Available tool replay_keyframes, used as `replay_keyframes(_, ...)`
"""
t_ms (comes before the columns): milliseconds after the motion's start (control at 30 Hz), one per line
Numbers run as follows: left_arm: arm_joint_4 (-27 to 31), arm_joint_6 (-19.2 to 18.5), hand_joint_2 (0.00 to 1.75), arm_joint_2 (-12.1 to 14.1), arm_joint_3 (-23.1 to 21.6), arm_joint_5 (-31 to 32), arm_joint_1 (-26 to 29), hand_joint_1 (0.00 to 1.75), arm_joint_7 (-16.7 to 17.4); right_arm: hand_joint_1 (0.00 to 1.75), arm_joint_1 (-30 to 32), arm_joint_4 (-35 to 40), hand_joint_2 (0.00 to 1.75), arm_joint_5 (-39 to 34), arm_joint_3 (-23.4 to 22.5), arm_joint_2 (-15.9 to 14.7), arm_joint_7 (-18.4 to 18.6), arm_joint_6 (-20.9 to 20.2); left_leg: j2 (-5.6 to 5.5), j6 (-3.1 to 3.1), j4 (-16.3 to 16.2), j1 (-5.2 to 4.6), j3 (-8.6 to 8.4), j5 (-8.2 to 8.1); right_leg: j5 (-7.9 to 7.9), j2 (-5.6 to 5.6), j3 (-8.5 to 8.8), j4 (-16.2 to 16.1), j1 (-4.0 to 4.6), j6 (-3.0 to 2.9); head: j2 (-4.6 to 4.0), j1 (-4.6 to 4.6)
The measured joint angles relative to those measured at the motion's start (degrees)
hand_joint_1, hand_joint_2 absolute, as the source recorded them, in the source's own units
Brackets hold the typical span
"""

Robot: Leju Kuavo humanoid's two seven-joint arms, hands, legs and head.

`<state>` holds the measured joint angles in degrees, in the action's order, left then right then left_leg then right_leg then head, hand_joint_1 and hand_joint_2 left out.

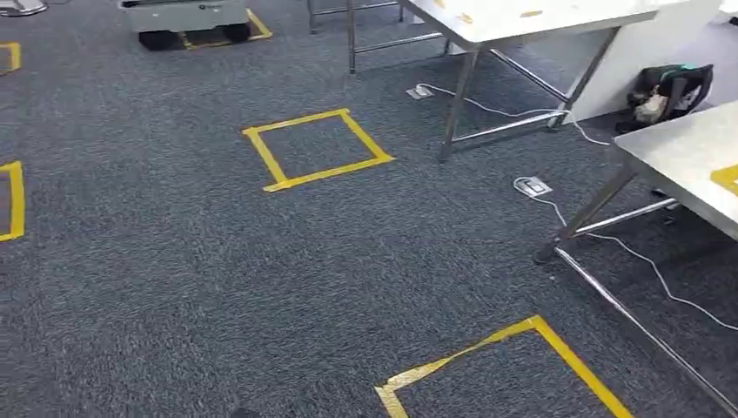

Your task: Take the parts from the cabinet and place them on the table.

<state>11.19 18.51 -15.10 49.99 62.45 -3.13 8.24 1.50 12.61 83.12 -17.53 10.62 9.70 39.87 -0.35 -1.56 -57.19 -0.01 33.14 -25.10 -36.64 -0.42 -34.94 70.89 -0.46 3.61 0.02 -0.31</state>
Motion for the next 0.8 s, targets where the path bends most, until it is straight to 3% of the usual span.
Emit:
replay_keyframes(33,0.0,0.0,0.0,0.0,0.0,0.0,0.0,0.0,0.0,0.0,0.2,0.0,0.0,0.1,0.0,0.0,0.1,0.0,-0.81,-0.07,0.0,-0.08,-0.04,-0.04,-1.15,0.24,-2.31,4.1,0.02,-0.12,0.0,0.13)
replay_keyframes(67,0.0,0.0,0.0,0.0,0.0,0.0,0.1,0.0,0.0,0.0,0.3,0.0,0.0,0.3,0.0,0.0,0.2,0.0,-1.67,-0.07,0.0,-0.14,-0.1,-0.04,-0.67,0.28,-3.53,5.4,0.02,-0.26,0.0,0.13)
replay_keyframes(100,0.0,0.0,0.0,0.0,0.1,0.0,0.1,0.0,0.0,0.0,0.3,0.0,0.0,0.4,0.0,0.0,0.3,0.0,-2.56,-0.07,0.0,-0.16,-0.19,-0.04,1.14,0.33,-3.33,3.9,0.02,-0.45,-0.02,0.13)
replay_keyframes(167,0.0,0.0,0.0,0.0,0.1,0.0,0.1,0.0,0.0,0.0,0.3,0.0,0.0,0.7,0.0,0.0,0.4,0.0,-4.36,-0.02,0.0,-0.15,-0.47,-0.07,6.77,1.11,0.1,-4.9,-0.02,-0.84,0.0,0.15)
replay_keyframes(200,0.0,0.0,0.0,0.0,0.1,0.0,0.1,0.0,0.0,0.0,0.3,0.0,0.0,0.8,0.0,0.0,0.4,0.0,-5.07,0.1,0.0,-0.08,-0.56,-0.13,9.14,3.08,2.2,-9.8,-0.16,-1.01,-0.02,0.17)
replay_keyframes(233,0.0,0.0,0.0,-0.1,0.1,0.0,0.0,0.0,0.0,0.0,0.3,0.0,0.0,0.8,0.0,0.0,0.4,0.0,-5.67,0.45,-0.3,-0.45,-0.42,-0.27,8.85,5.72,3.04,-12.2,-0.38,-1.14,0.0,0.13)
replay_keyframes(267,0.0,0.0,0.0,-0.1,0.1,0.0,0.0,0.0,0.0,0.0,0.2,0.0,0.0,0.9,0.1,0.0,0.4,0.0,-6.32,0.8,-0.3,-0.27,-0.27,-0.16,8.83,5.14,3.14,-12.5,-0.43,-0.93,0.0,0.04)
replay_keyframes(367,0.0,0.0,0.0,-0.1,0.3,0.0,0.4,0.0,0.0,0.0,0.0,0.1,0.0,0.9,0.1,0.0,0.6,0.0,-7.8,2.06,0.2,0.22,0.23,0.35,9.18,3.88,3.72,-12.8,-0.08,-1.86,0.0,0.02)
replay_keyframes(400,0.0,0.0,0.0,-0.1,0.3,0.0,0.4,0.0,0.0,0.0,-0.1,0.1,0.0,0.9,0.1,0.0,0.6,0.0,-6.13,2.13,-0.3,0.2,0.25,-0.14,9.46,3.08,3.96,-13.2,-0.29,-2.25,-0.02,0.07)
replay_keyframes(433,0.0,0.1,0.0,-0.1,0.3,0.0,0.3,0.0,0.0,0.0,-0.1,0.1,0.0,0.9,0.1,0.1,0.9,0.1,-2.84,2.47,-2.2,-0.1,1.14,-1.75,9.51,2.52,4.16,-13.5,-0.2,-2.48,0.0,-0.4)
replay_keyframes(467,0.0,0.1,0.0,-0.1,0.3,0.0,0.2,0.0,0.0,0.0,0.0,0.1,0.0,1.0,0.1,0.2,1.2,0.1,-1.46,2.83,-5.9,-0.09,2.98,-4.03,9.45,1.67,4.15,-13.5,-0.1,-2.75,0.0,-0.35)
replay_keyframes(533,0.0,0.1,0.0,-0.1,0.3,0.0,0.0,0.0,0.0,0.0,0.0,0.1,0.0,1.0,0.1,0.2,1.5,0.1,-0.56,3.28,-15.0,0.07,7.37,-7.91,9.3,-0.19,4.13,-13.5,-0.01,-2.98,0.0,-0.37)
replay_keyframes(567,0.0,0.1,0.0,-0.1,0.3,0.0,0.1,0.0,0.0,0.0,-0.1,0.1,0.0,1.0,0.1,0.2,1.5,0.0,-0.52,3.43,-17.0,0.14,8.43,-8.13,9.24,-0.95,4.13,-13.5,-0.02,-3.04,0.0,-0.41)
replay_keyframes(600,0.0,0.1,0.0,-0.1,0.3,0.0,0.2,0.0,0.0,0.0,-0.2,0.1,0.0,1.1,0.1,0.2,1.5,0.1,-0.46,3.52,-16.4,0.21,8.07,-6.98,9.16,-1.66,4.2,-13.5,-0.03,-3.04,0.0,-0.42)
replay_keyframes(633,0.0,0.1,0.0,0.0,0.4,0.0,0.2,0.0,0.0,0.0,-0.3,0.1,0.0,1.1,0.1,0.3,1.5,0.1,-0.26,3.53,-13.3,0.28,6.56,-4.73,9.05,-2.42,4.29,-13.5,-0.04,-2.92,-0.02,-0.42)
replay_keyframes(667,0.0,0.1,0.0,0.0,0.4,0.0,0.2,0.0,0.0,0.0,-0.3,0.1,0.0,1.1,0.1,0.3,1.5,0.0,0.4,3.46,-8.7,0.29,4.17,-2.23,8.94,-3.09,4.47,-13.5,-0.05,-2.78,-0.02,-0.42)
replay_keyframes(700,0.0,0.1,0.0,0.0,0.4,0.0,0.2,0.0,0.0,0.0,-0.4,0.1,0.0,1.1,0.1,0.5,1.5,0.0,1.94,3.34,-4.1,0.27,1.61,-0.29,8.78,-3.62,4.73,-13.5,-0.04,-2.54,-0.02,-0.44)
replay_keyframes(733,0.0,0.1,0.0,-0.1,0.4,0.0,0.1,0.0,0.0,0.0,-0.4,0.1,0.0,1.2,0.2,0.5,1.5,0.1,4.84,3.29,-1.1,0.01,-0.26,0.19,8.5,-4.05,4.82,-13.4,0.33,-2.14,-0.02,-0.48)
replay_keyframes(800,0.0,0.0,0.0,-0.1,0.4,0.0,-0.2,0.0,0.0,0.0,-0.3,0.1,0.0,1.5,0.2,0.5,1.5,0.1,3.87,2.19,0.1,-0.22,-0.23,-0.23,8.14,-5.23,4.93,-13.1,0.64,-1.56,-0.02,-0.15)
